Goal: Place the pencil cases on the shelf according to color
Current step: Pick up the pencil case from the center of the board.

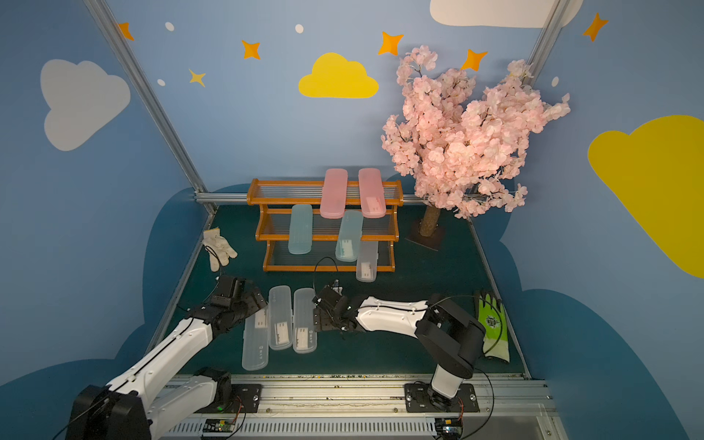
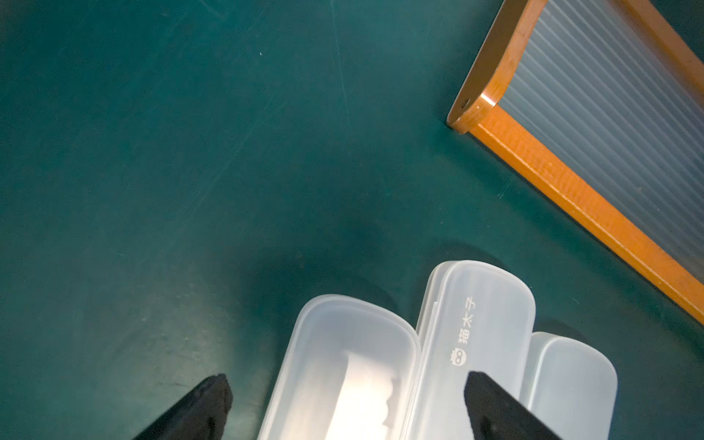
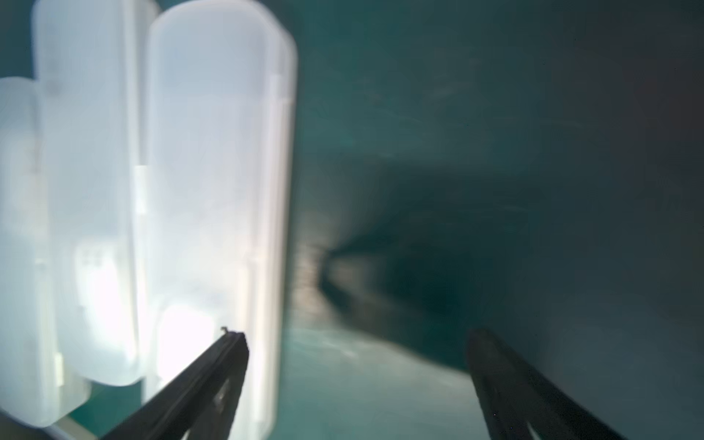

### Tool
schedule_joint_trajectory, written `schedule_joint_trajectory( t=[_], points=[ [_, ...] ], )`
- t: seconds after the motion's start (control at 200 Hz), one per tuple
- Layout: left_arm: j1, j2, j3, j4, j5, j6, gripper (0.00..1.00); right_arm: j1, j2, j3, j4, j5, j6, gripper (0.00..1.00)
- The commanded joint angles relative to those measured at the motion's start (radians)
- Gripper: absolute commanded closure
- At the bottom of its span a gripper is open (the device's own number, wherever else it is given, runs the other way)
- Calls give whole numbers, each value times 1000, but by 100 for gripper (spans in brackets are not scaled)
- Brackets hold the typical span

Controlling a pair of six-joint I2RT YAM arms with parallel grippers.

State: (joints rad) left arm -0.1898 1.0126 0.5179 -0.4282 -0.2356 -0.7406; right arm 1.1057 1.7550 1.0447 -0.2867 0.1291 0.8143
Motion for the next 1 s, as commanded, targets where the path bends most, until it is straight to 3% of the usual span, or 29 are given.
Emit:
schedule_joint_trajectory(
  t=[0.0,0.27,0.461,0.726,0.996],
  points=[
    [6,-16,-15,-32,13,-11,0,14,82,115,-93,-26,-48,5],
    [6,-56,-46,-28,18,-19,0,29,284,321,-212,-86,-126,5],
    [6,-53,-22,-44,27,0,0,46,361,410,-353,10,-130,5],
    [-2,-33,-15,-30,45,2,0,10,271,220,-358,90,-95,5],
    [-11,-14,-13,-21,59,-14,0,-5,19,-11,-259,101,-154,3]
  ],
)
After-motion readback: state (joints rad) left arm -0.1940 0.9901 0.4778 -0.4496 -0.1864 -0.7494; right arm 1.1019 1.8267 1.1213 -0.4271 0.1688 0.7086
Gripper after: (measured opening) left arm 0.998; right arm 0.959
